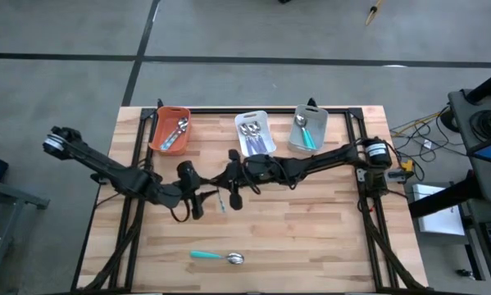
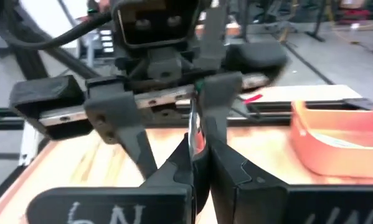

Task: Sort silverware by color (type)
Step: Put the blue patterned spoon into the orange bin

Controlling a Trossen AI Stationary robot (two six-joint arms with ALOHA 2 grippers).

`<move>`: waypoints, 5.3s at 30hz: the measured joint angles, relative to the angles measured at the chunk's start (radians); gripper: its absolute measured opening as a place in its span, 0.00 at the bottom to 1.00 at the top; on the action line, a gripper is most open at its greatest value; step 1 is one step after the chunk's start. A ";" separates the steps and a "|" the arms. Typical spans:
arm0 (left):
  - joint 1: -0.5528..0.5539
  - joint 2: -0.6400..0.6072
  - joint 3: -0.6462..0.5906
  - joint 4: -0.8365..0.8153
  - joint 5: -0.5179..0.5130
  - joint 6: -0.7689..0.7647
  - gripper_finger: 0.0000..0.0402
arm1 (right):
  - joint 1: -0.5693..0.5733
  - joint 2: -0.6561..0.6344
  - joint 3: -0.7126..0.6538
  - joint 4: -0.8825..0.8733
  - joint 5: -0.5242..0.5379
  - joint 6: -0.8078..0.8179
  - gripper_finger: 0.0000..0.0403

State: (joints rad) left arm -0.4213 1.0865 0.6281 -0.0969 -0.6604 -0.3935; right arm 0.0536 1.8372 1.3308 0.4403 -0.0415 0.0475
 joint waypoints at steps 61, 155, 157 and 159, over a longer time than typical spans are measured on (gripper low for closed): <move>0.079 0.397 0.000 0.622 -0.405 0.235 0.04 | 0.036 -0.019 -0.338 0.717 0.601 -0.084 0.03; 1.413 0.624 0.482 -0.886 0.534 0.233 0.05 | 0.113 -0.345 -0.338 -0.131 0.530 0.126 0.34; 1.413 0.624 0.479 -0.886 0.519 0.233 0.05 | 0.113 -0.345 -0.338 -0.131 0.530 0.126 0.33; 1.413 0.624 0.478 -0.888 0.485 0.234 0.06 | 0.113 -0.345 -0.338 -0.131 0.531 0.126 0.33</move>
State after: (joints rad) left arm 0.9920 1.7103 1.1061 -0.9848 -0.1753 -0.1596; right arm 0.1661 1.4921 0.9924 0.3096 0.4892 0.1730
